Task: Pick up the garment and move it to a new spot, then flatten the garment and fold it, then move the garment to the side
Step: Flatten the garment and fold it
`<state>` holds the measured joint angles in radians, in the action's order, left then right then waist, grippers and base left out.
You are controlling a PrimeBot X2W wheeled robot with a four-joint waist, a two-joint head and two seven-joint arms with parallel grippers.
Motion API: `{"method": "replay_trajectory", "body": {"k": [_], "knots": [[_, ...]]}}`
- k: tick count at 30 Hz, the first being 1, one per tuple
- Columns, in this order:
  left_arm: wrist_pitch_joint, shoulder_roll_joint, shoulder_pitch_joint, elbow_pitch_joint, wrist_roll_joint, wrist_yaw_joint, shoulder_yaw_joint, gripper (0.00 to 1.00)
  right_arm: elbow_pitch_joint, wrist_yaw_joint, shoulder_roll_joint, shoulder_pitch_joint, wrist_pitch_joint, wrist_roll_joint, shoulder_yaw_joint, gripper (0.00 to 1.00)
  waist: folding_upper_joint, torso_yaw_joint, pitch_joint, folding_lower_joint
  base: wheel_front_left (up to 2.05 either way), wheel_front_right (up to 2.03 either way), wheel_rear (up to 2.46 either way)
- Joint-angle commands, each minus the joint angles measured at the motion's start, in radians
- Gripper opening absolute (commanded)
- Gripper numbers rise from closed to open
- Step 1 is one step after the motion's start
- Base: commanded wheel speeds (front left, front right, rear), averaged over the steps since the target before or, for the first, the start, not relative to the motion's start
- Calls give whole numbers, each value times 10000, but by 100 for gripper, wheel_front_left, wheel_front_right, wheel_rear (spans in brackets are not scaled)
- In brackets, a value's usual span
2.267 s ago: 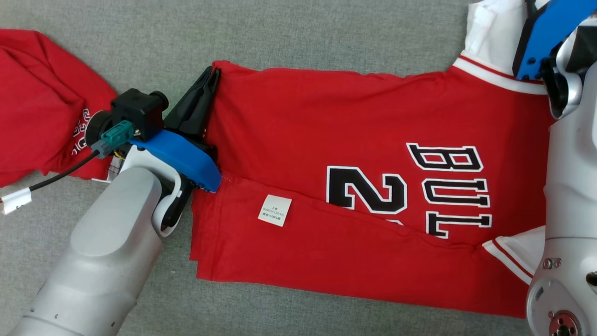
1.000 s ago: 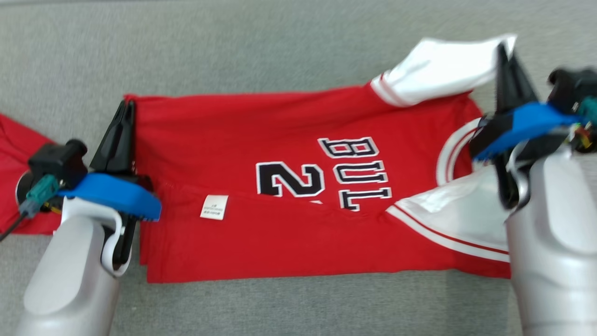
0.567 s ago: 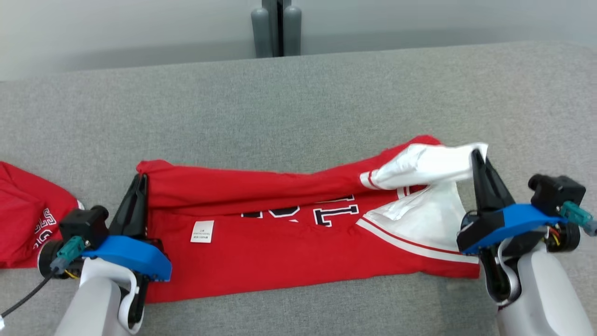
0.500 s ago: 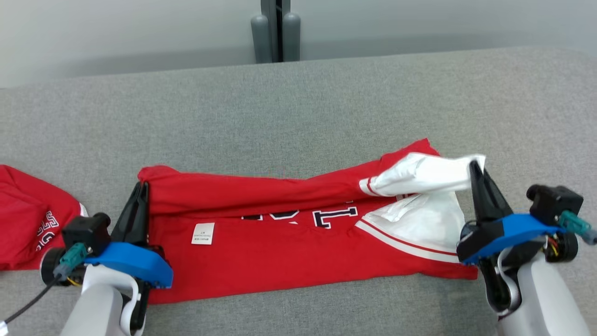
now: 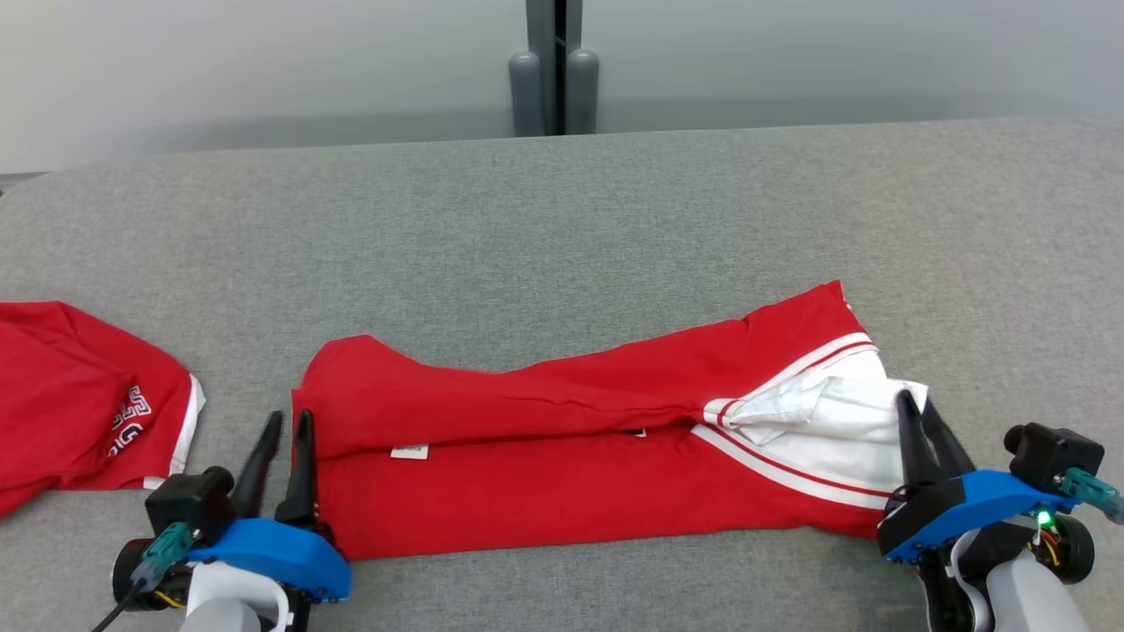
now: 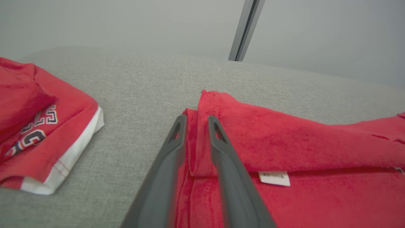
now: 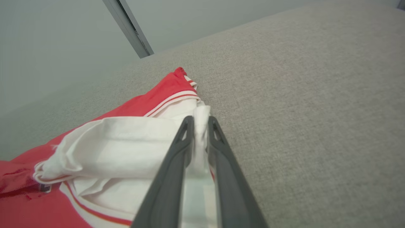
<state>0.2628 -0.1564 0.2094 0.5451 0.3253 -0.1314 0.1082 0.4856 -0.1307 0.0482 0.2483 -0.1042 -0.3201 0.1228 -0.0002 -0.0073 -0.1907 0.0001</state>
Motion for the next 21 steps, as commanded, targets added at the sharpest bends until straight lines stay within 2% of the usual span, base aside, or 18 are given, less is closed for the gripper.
{"method": "replay_trajectory", "body": {"k": [1, 6, 15, 21], "knots": [[26, 30, -190, -153, -111, 66, -206, 100, 58, -3, 45, 191, -90, 3, 72, 100, 2, 78, -36, -1, 0, 0, 0], [28, 323, -537, -585, -510, 41, -597, 100, 413, -3, 42, 458, -208, 286, 482, 100, 2, 499, -142, -1, 0, 0, 0], [26, 626, -434, -919, -711, 6, -630, 100, 1724, -2, 39, 691, 332, 1368, 1513, 100, 2, 1425, -312, -1, 0, 0, 0], [28, 549, -358, -1016, -527, 2, -529, 100, 3052, -26, -159, 621, 1157, 1104, 929, 100, 2, 1614, -429, -1, 0, 0, 0]]}}
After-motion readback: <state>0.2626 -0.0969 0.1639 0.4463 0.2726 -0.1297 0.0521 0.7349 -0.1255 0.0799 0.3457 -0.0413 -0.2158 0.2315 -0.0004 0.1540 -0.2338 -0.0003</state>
